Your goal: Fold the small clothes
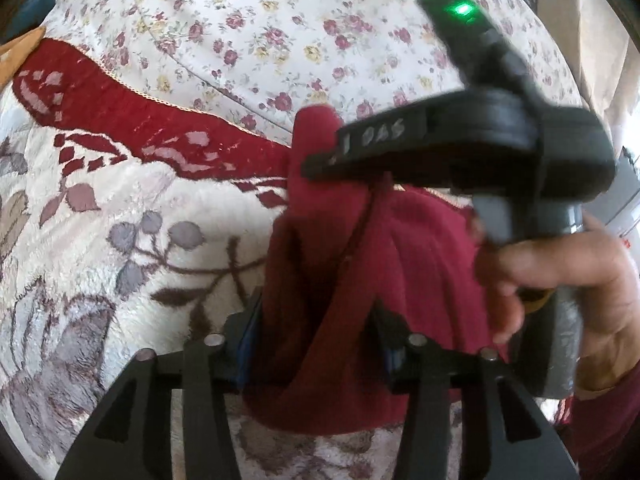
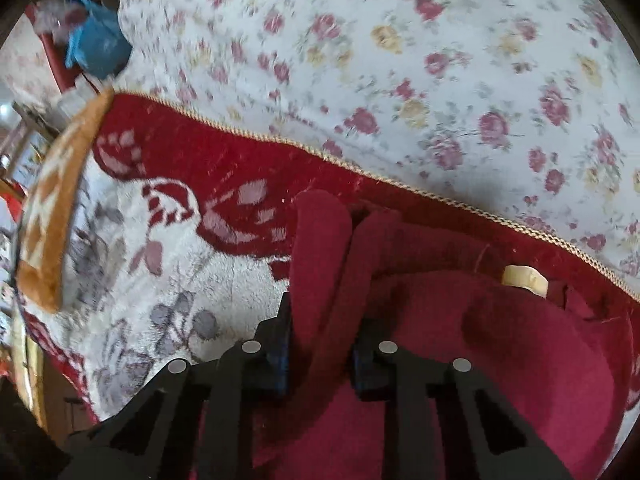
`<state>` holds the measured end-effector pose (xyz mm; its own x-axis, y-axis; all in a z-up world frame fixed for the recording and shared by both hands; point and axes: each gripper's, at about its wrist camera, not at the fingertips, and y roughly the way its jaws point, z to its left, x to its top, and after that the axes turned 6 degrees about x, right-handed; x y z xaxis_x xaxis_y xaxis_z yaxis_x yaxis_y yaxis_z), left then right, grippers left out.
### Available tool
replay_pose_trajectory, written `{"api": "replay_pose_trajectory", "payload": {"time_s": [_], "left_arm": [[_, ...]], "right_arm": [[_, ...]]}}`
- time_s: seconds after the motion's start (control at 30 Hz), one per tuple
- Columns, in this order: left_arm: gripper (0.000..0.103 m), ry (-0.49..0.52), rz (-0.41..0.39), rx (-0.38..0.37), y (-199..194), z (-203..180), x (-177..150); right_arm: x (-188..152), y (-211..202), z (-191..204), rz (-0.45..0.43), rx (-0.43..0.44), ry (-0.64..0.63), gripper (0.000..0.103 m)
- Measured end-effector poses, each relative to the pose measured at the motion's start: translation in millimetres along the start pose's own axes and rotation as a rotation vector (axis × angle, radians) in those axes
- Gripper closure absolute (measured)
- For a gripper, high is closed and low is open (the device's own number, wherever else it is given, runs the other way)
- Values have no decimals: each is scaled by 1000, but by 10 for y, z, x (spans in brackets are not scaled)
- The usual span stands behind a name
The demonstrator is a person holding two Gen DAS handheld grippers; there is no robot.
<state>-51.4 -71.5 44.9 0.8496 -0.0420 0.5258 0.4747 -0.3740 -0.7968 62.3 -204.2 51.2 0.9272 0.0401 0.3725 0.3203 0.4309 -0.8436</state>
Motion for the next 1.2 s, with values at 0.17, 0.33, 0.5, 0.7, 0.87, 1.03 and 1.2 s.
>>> {"api": "replay_pose_trajectory", "payload": {"time_s": [0.17, 0.33, 0.5, 0.7, 0.87, 1.03, 1.2], "left_arm": [[81, 7, -35, -37, -194, -210, 33], [81, 100, -48, -64, -387, -777, 85], [81, 211, -37, -88, -372, -1407, 124], [81, 313, 30, -119, -2, -2157, -13], [81, 347, 101, -97, 471, -2484, -202], [55, 386, 144, -160, 524, -2562, -289], [35, 461, 78, -148, -104, -2302, -317]], "right_arm": [[-40, -373, -146, -60, 49, 22, 81], [-91, -931, -338, -124, 47, 19, 81], [-223, -1423, -757, -185, 10, 55, 83], [-566, -1708, -1588, -209, -24, 172, 84], [-819, -1493, -2154, -183, -49, 281, 84], [-999, -1266, -2468, -155, -60, 384, 69], [-1207, -1794, -2312, -227, -68, 372, 44]]}}
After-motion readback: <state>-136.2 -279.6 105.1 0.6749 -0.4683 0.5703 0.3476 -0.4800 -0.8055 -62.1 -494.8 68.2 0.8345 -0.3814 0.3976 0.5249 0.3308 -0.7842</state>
